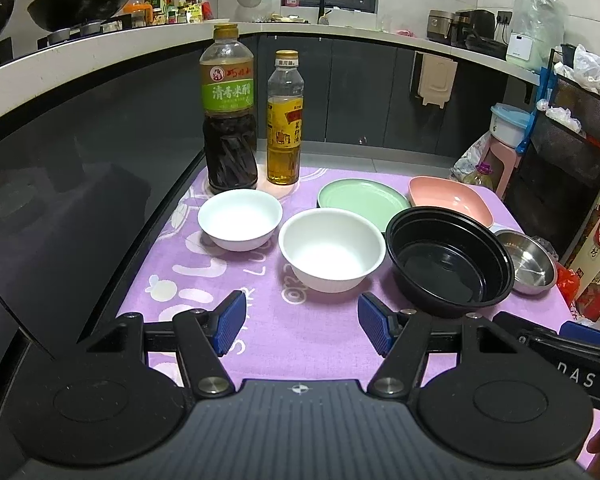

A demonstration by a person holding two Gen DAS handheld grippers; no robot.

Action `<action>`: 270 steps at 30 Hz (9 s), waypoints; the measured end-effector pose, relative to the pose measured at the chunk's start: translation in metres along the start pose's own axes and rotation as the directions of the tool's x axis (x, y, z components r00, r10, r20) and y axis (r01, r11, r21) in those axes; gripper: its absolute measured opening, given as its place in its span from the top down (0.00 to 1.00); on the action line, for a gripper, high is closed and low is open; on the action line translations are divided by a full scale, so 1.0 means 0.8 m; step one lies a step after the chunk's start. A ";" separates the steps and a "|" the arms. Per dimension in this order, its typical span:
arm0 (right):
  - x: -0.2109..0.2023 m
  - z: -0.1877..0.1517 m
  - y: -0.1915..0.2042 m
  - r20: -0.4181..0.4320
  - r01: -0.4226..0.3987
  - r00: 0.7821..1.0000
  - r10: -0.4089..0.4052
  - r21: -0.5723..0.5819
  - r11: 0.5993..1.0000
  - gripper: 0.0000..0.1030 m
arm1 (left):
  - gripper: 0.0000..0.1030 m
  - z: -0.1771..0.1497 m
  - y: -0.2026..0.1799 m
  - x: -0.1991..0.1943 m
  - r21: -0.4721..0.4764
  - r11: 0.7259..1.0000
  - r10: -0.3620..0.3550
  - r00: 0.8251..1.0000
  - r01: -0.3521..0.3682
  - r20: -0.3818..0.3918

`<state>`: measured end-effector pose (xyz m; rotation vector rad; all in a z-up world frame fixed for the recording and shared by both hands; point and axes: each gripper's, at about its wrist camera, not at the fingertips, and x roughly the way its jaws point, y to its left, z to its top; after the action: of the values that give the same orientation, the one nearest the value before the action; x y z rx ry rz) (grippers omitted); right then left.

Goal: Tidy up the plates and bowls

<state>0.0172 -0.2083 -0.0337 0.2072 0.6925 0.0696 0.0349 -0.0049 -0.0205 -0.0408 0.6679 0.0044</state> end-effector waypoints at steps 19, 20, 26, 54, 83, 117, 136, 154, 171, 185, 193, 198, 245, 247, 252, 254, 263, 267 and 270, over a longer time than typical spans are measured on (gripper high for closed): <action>0.025 0.000 -0.014 -0.045 0.006 0.999 -0.005 0.023 1.000 0.40 | 0.42 0.002 -0.006 0.040 0.002 1.000 0.009 0.998 -0.009 -0.064; 0.026 0.000 -0.015 -0.046 0.007 0.999 -0.006 0.025 1.000 0.40 | 0.42 0.003 -0.007 0.042 0.003 1.000 0.009 0.998 -0.008 -0.066; 0.033 0.004 -0.021 -0.046 0.015 0.999 -0.013 0.039 0.999 0.40 | 0.42 0.007 -0.011 0.052 0.003 1.000 -0.003 0.996 0.003 -0.084; 0.072 0.036 -0.075 -0.127 -0.022 0.990 0.061 0.294 0.956 0.46 | 0.45 0.036 -0.041 0.118 -0.286 0.930 -0.293 0.935 0.231 -0.197; 0.095 0.035 -0.105 -0.156 -0.016 0.986 0.065 0.297 0.955 0.84 | 0.89 0.033 -0.052 0.143 -0.254 0.930 -0.331 0.908 0.267 -0.257; -0.027 -0.052 -0.001 -0.191 -0.170 0.964 0.187 0.103 0.980 0.81 | 0.87 -0.075 0.055 -0.036 -0.223 0.949 -0.264 0.948 0.222 -0.176; -0.034 -0.076 0.005 -0.221 -0.178 0.955 0.196 0.098 0.979 0.80 | 0.86 -0.099 0.065 -0.047 -0.224 0.953 -0.250 0.946 0.204 -0.204; -0.015 -0.083 0.006 -0.260 -0.173 0.945 0.198 0.115 0.978 0.80 | 0.83 -0.112 0.069 -0.029 -0.231 0.952 -0.256 0.936 0.201 -0.240; -0.018 -0.075 0.001 -0.247 -0.183 0.947 0.207 0.117 0.976 0.63 | 0.65 -0.104 0.074 -0.064 -0.112 0.972 -0.210 0.977 0.205 -0.038; -0.036 -0.036 -0.019 -0.129 -0.143 0.980 0.153 0.085 0.986 0.55 | 0.65 -0.065 0.092 -0.059 -0.136 0.979 -0.147 0.988 0.151 0.039; -0.014 -0.008 -0.010 -0.118 -0.165 0.978 0.170 0.053 0.985 0.55 | 0.65 -0.034 0.105 -0.023 -0.204 0.973 -0.107 0.994 0.109 0.022; 0.008 0.006 0.000 -0.140 -0.184 0.972 0.187 0.035 0.982 0.55 | 0.65 -0.017 0.104 0.000 -0.215 0.971 -0.103 0.995 0.101 0.003; 0.186 0.091 0.042 -0.279 -0.253 0.926 0.254 0.041 0.967 0.55 | 0.66 0.054 0.061 0.188 -0.217 0.970 -0.148 0.970 0.105 -0.191; 0.191 0.091 0.044 -0.281 -0.247 0.927 0.247 0.034 0.968 0.55 | 0.66 0.053 0.060 0.191 -0.213 0.971 -0.151 0.971 0.110 -0.187; 0.205 0.088 0.047 -0.295 -0.244 0.925 0.241 0.029 0.969 0.61 | 0.78 0.051 0.056 0.201 -0.190 0.974 -0.162 0.969 0.126 -0.186; 0.209 0.087 0.047 -0.298 -0.257 0.920 0.255 0.032 0.966 0.71 | 0.85 0.049 0.054 0.203 -0.177 0.974 -0.174 0.965 0.139 -0.195; 0.216 0.077 0.053 -0.305 -0.254 0.921 0.241 -0.003 0.967 0.86 | 0.88 0.046 0.050 0.200 -0.143 0.978 -0.177 0.967 0.152 -0.181; 0.209 0.076 0.051 -0.300 -0.257 0.922 0.246 0.002 0.966 0.86 | 0.88 0.046 0.048 0.191 -0.131 0.979 -0.178 0.970 0.157 -0.167; 0.202 0.076 0.053 -0.291 -0.253 0.926 0.242 -0.002 0.967 0.86 | 0.88 0.047 0.046 0.180 -0.125 0.979 -0.182 0.971 0.164 -0.154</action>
<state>0.1801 -0.1559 -0.0802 0.2490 0.9539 0.3619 0.1703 0.0319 -0.0813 -0.2089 0.8274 -0.1314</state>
